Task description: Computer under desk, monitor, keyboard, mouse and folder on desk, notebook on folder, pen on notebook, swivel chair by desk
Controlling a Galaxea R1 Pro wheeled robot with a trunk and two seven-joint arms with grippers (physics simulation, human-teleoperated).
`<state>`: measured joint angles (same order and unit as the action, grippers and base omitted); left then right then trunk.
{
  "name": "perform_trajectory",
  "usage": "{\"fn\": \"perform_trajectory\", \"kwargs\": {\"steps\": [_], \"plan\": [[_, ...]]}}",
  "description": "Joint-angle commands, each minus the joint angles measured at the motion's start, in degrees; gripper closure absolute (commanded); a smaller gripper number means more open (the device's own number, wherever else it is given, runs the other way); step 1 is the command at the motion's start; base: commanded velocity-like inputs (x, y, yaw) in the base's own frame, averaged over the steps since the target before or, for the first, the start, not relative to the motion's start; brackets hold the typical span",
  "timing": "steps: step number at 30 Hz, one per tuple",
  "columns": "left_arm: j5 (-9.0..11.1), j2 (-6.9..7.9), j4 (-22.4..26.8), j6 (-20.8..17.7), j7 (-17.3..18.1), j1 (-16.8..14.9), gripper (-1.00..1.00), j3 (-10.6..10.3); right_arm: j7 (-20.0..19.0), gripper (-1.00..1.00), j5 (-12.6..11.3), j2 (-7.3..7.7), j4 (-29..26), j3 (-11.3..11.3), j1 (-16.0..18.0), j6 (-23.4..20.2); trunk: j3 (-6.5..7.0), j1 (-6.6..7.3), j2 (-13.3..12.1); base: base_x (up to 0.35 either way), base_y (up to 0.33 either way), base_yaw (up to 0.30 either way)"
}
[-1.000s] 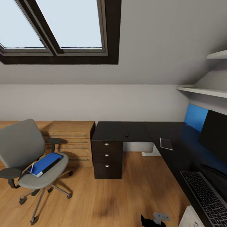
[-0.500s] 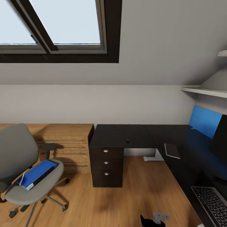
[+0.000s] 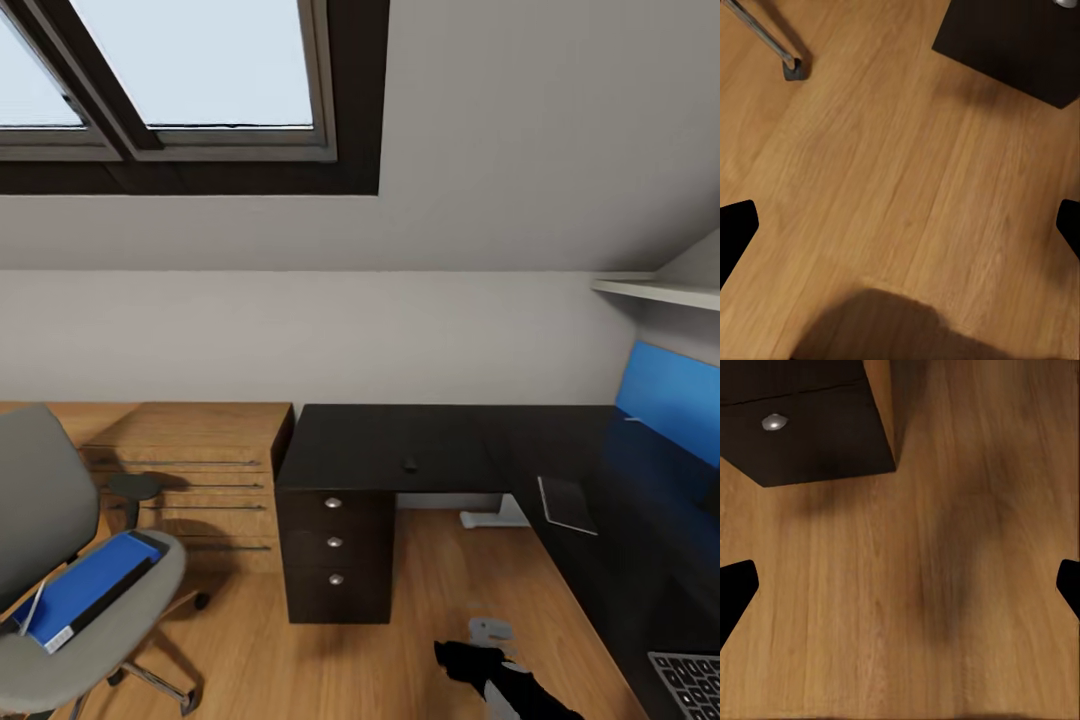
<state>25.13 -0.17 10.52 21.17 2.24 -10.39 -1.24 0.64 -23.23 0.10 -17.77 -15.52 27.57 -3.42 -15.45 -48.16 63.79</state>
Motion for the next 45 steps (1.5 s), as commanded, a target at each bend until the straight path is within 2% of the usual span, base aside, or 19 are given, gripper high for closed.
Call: {"fn": "perform_trajectory", "kwargs": {"steps": [1, 4, 7, 8, 9, 11, 16, 20, 26, 36, 45], "plan": [[0.5, 0.00, -0.1, 0.2, 0.2, -0.1, -1.00, -0.1, 2.6, -1.00, -0.1, 0.11, -5.0, -0.1, 0.1, -5.0, -0.08, -0.03, 0.0, 0.149, 0.000, 0.000], [0.4, 0.00, 0.0, 0.2, 0.3, 0.0, -1.00, -0.2, 9.1, -1.00, -0.1, 0.16, -19.6, -0.1, 0.2, -16.5, -0.08, -0.03, 0.0, 0.065, 0.000, 0.000], [0.4, -0.05, 0.0, 0.3, 0.2, 0.0, -1.00, -0.2, 12.0, -1.00, -0.1, 0.22, -33.3, -0.1, 0.2, -24.6, -0.08, -0.03, 0.0, 0.017, 0.000, 0.000], [0.4, -0.06, 0.0, 0.3, 0.2, 0.0, -1.00, -0.2, 12.2, -1.00, -0.1, 0.23, -35.2, -0.1, 0.2, -25.7, 0.10, 0.19, -0.4, 0.008, 0.000, 0.000], [0.4, -0.04, 0.0, 0.3, 0.2, 0.0, -1.00, -0.2, 12.7, -1.00, -0.1, 0.27, -40.2, -0.1, 0.2, -28.5, 0.28, 0.41, -0.8, 0.004, 0.000, 0.000], [0.4, -0.04, 0.0, 0.3, 0.2, -0.1, -1.00, -0.2, 13.0, -1.00, -0.1, 0.31, -44.2, -0.2, 0.2, -30.4, 0.64, 0.85, -1.6, 0.002, 0.000, 0.000], [0.5, -0.11, 0.0, 0.3, 0.2, 0.0, -1.00, -0.2, 13.3, -1.00, 0.3, 0.28, -45.3, -0.4, 0.1, -30.3, 1.54, 1.95, -3.6, 0.000, 0.000, 0.000], [0.5, -0.10, 0.0, 0.3, 0.2, 0.0, -1.00, -0.1, 13.4, -1.00, 2.3, 0.69, -44.0, -0.4, -0.1, -27.8, 2.26, 2.83, -5.2, 0.000, 0.000, 0.000], [0.5, -0.12, 0.0, 0.3, 0.2, 0.0, -1.00, -0.1, 13.5, -1.00, 2.6, 1.25, -43.7, -0.4, -0.1, -27.2, 3.34, 4.15, -7.6, 0.000, 0.000, 0.000], [0.5, -0.09, 0.0, 0.4, 0.2, 0.0, -1.00, -0.1, 13.6, -1.00, 2.7, 1.44, -43.6, -0.4, -0.2, -27.2, 3.34, 4.15, -7.6, 0.026, 0.000, 0.000], [0.5, -0.10, -0.1, 0.4, 0.2, 0.0, -1.00, -0.1, 13.5, -1.00, 2.5, 1.99, -43.7, -0.3, -0.2, -27.4, 3.34, 4.15, -7.6, 0.282, 0.000, 0.000]]}}
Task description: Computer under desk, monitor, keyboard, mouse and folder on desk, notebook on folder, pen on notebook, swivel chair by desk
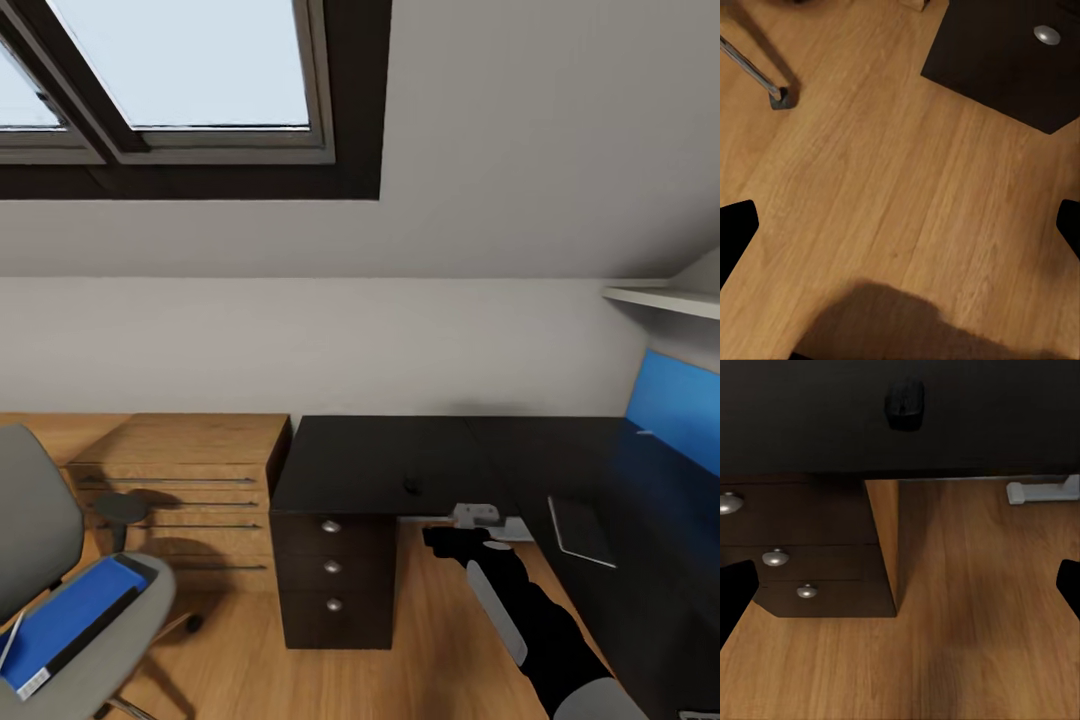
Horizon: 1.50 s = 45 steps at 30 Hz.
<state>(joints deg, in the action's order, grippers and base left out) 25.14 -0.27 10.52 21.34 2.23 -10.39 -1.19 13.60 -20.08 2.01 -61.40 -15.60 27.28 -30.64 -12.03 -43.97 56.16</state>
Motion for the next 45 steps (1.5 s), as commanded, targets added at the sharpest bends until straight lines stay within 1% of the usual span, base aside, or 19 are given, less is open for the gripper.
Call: {"fn": "perform_trajectory", "kwargs": {"steps": [1, 3, 7, 13, 25, 30, 35, 45], "plan": [[0.5, -0.02, -0.1, 0.2, 0.2, -0.1, -1.00, -0.1, 0.6, -1.00, -0.6, 0.22, -0.2, -0.2, 0.1, -0.2, -0.08, -0.04, 0.1, 0.325, 0.000, 0.000], [0.5, -0.06, -0.1, 0.2, 0.2, -0.1, -1.00, -0.1, 0.6, -1.00, -0.8, 0.77, -0.9, -0.1, 0.1, -0.5, -0.08, -0.04, 0.1, 0.329, 0.000, 0.000], [0.5, -0.11, -0.1, 0.2, 0.2, -0.1, -1.00, -0.1, 0.7, -1.00, -1.0, 1.30, -3.1, 0.0, 0.1, -0.7, -0.08, -0.04, 0.1, 0.332, 0.000, 0.000], [0.5, -0.27, -0.1, 0.2, 0.2, 0.0, -1.00, -0.1, 0.8, -1.00, -1.0, 1.41, -4.0, 0.0, 0.1, -0.7, -0.08, -0.04, 0.1, 0.333, 0.000, 0.000], [0.5, -0.34, -0.1, 0.2, 0.2, -0.1, -1.00, -0.1, 0.9, -1.00, -1.0, 1.41, -3.9, 0.0, 0.1, -0.7, -0.08, -0.04, 0.1, 0.334, 0.000, 0.000], [0.5, -0.35, -0.1, 0.2, 0.2, -0.1, -1.00, -0.1, 0.7, -1.00, -1.0, 1.41, -3.2, -0.1, 0.1, -0.7, -0.08, -0.04, 0.1, 0.322, 0.000, 0.000], [0.5, -0.35, -0.1, 0.2, 0.2, 0.0, -1.00, -0.1, 0.2, -1.00, -1.0, 1.29, -1.3, -0.2, 0.1, -0.5, -0.08, -0.04, 0.1, 0.227, 0.000, 0.000], [0.5, -0.35, -0.1, 0.2, 0.2, -0.1, -1.00, -0.1, -0.5, -1.00, -1.0, 1.16, 2.4, -0.4, 0.1, -0.1, -0.08, -0.04, 0.1, 0.044, 0.000, 0.000]]}}
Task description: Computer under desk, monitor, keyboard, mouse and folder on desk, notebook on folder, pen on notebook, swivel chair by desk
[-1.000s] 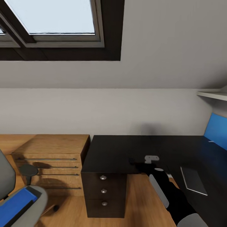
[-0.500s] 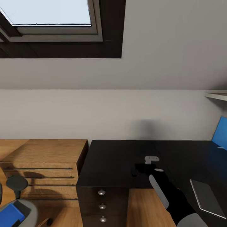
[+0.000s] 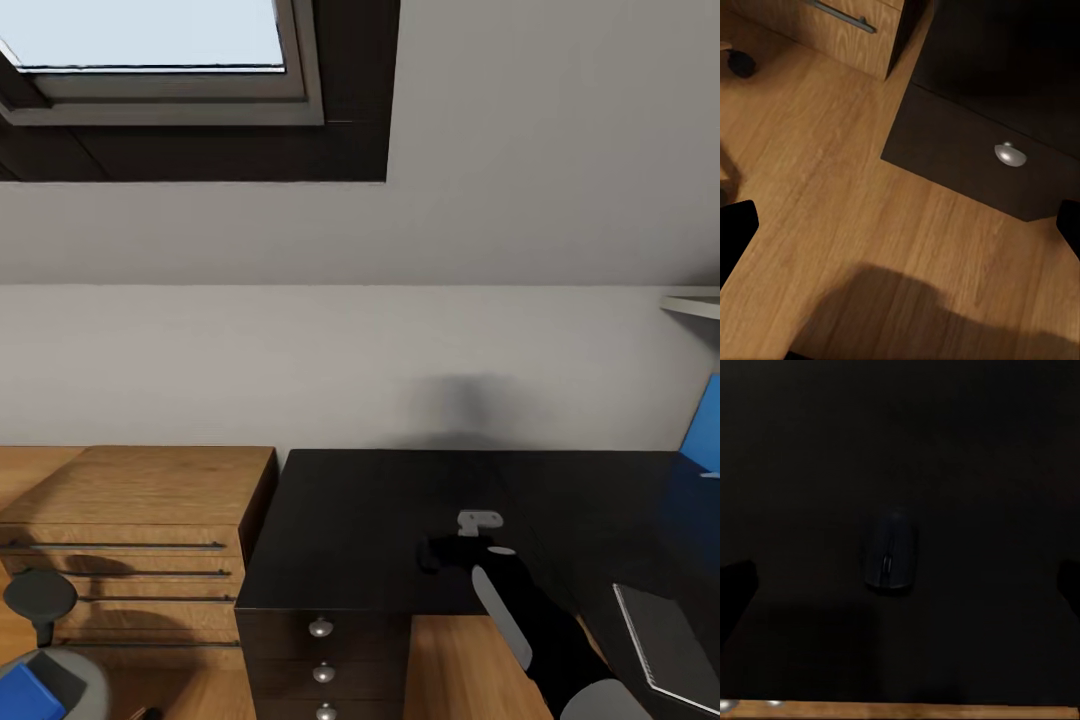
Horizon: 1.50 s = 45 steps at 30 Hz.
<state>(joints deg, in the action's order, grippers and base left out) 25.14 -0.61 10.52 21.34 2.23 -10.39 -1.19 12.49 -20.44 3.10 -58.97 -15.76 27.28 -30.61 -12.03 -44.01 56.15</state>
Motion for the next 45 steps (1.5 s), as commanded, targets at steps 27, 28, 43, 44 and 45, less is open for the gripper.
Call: {"fn": "perform_trajectory", "kwargs": {"steps": [27, 28, 43, 44, 45], "plan": [[0.5, 0.02, -0.1, 0.2, 0.2, -0.1, -1.00, -0.1, -1.5, -1.00, -0.3, 0.07, 3.7, -2.4, 0.1, 5.8, -0.08, -0.01, 0.1, 0.001, 0.000, 0.000], [0.5, 0.03, -0.1, 0.2, 0.2, -0.1, -1.00, -0.1, -1.5, -1.00, -0.3, 0.07, 3.7, -2.4, 0.1, 5.8, -0.08, -0.01, 0.1, 0.000, 0.000, 0.000], [0.5, 0.09, -0.1, 0.2, 0.2, -0.1, -1.00, -0.1, -1.5, -1.00, -0.2, 0.01, 5.9, -2.4, 0.1, 7.5, -0.08, -0.01, 0.1, 0.057, 0.038, 0.000], [0.5, 0.09, -0.1, 0.2, 0.2, -0.1, -1.00, -0.1, -1.5, -1.00, -0.2, 0.00, 6.0, -2.4, 0.1, 7.6, -0.08, -0.01, 0.1, 0.020, 0.015, 0.000], [0.5, 0.09, -0.1, 0.2, 0.2, -0.1, -1.00, -0.1, -1.5, -1.00, -0.2, 0.00, 6.1, -2.4, 0.1, 7.7, -0.08, -0.01, 0.1, 0.016, 0.012, 0.000]]}}
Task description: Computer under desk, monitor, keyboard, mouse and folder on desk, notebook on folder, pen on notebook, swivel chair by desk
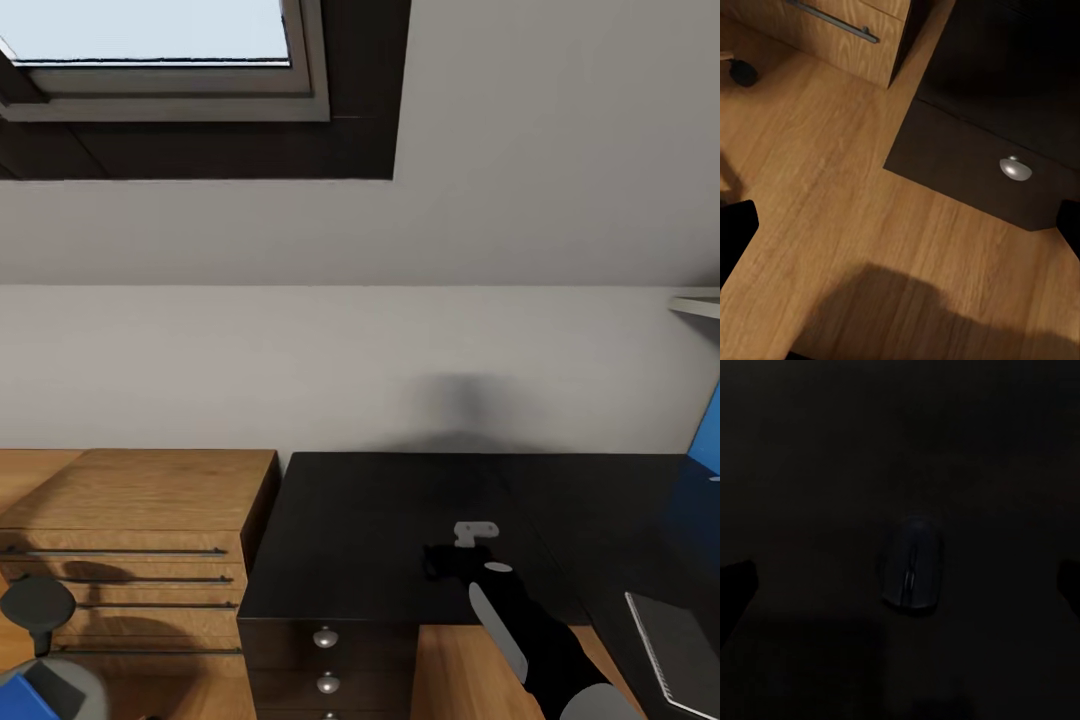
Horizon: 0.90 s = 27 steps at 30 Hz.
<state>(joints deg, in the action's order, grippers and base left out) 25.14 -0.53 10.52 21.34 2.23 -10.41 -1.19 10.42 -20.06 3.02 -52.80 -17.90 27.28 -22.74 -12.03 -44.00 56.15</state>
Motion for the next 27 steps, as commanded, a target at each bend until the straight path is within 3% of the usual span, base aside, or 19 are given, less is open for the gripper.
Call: {"fn": "perform_trajectory", "kwargs": {"steps": [1, 8, 18, 27], "plan": [[0.5, 0.00, -0.1, 0.2, 0.2, 0.0, -1.00, -0.1, 0.6, -1.00, -0.6, 0.06, 0.0, -0.3, 0.1, -0.1, -0.08, -0.01, 0.1, 0.013, 0.010, 0.000], [0.5, 0.00, -0.1, 0.2, 0.2, 0.0, -1.00, -0.1, 0.6, -1.00, -0.6, -0.06, 2.8, -0.4, 0.1, 1.2, -0.08, -0.01, 0.1, 0.004, 0.003, 0.000], [0.5, 0.00, -0.1, 0.2, 0.2, 0.0, -1.00, -0.1, 0.6, -1.00, -0.5, -0.06, 6.0, -0.4, 0.2, 6.8, -0.08, -0.01, 0.1, 0.000, 0.029, 0.000], [0.5, 0.00, -0.1, 0.2, 0.2, 0.0, -1.00, -0.1, 0.6, -1.00, -0.5, -0.11, 6.1, -0.4, 0.2, 7.4, -0.08, -0.01, 0.1, 0.000, 0.040, 0.000]]}}
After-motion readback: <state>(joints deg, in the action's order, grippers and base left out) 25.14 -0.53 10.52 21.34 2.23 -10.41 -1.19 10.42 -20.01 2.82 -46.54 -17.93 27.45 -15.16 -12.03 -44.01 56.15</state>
